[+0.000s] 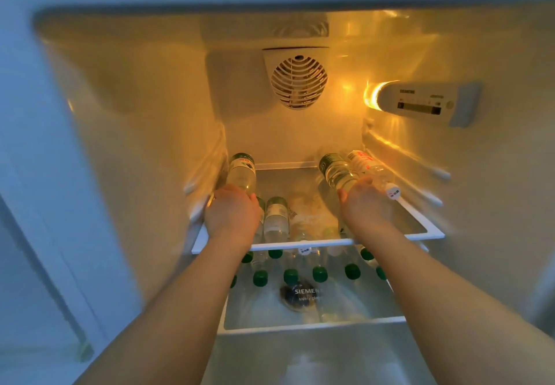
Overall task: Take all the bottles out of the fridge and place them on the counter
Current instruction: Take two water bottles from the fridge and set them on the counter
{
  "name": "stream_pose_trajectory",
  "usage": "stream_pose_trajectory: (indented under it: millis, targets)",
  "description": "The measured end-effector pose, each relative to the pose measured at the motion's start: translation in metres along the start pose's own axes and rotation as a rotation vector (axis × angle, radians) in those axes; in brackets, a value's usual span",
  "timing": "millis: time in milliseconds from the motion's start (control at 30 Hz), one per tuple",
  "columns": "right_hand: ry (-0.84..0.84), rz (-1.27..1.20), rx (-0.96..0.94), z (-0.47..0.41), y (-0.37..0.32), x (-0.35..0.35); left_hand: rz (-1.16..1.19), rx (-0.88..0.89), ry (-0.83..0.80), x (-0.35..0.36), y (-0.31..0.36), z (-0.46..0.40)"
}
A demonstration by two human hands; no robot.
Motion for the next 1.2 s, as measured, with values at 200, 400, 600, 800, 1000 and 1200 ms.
stream_pose_trajectory:
  millis: [200, 400, 600, 800, 1000, 1200]
  targets:
    - [0.046, 0.054, -0.06, 0.001, -0.004, -0.002, -0.004, 0.011, 0.021, 0.001, 0.0, -0.001]
    - [0.056, 0.126, -0.135, 0.006, -0.008, -0.006, 0.007, 0.006, 0.029, 0.001, -0.004, -0.004]
    - [0.056, 0.054, -0.09, 0.0, -0.003, 0.003, 0.024, 0.016, 0.054, 0.003, -0.003, 0.0]
    - [0.023, 0.043, -0.16, -0.009, -0.002, 0.015, 0.01, 0.016, 0.035, 0.005, -0.002, -0.001]
    - [0.014, 0.005, -0.157, 0.011, -0.009, -0.003, 0.051, 0.086, -0.073, -0.016, 0.001, 0.006]
    - [0.097, 0.021, -0.24, 0.058, -0.011, -0.035, 0.067, 0.262, -0.097, -0.065, -0.007, 0.042]
Point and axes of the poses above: each hand's wrist, its own z-axis away from the middle knuckle, its own x-axis out of the palm, y = z × x, the point moved 3 cm from there along -z, towards the middle knuckle, and after that the axes turned 7 degrees about -x, right-handed, at the moved point
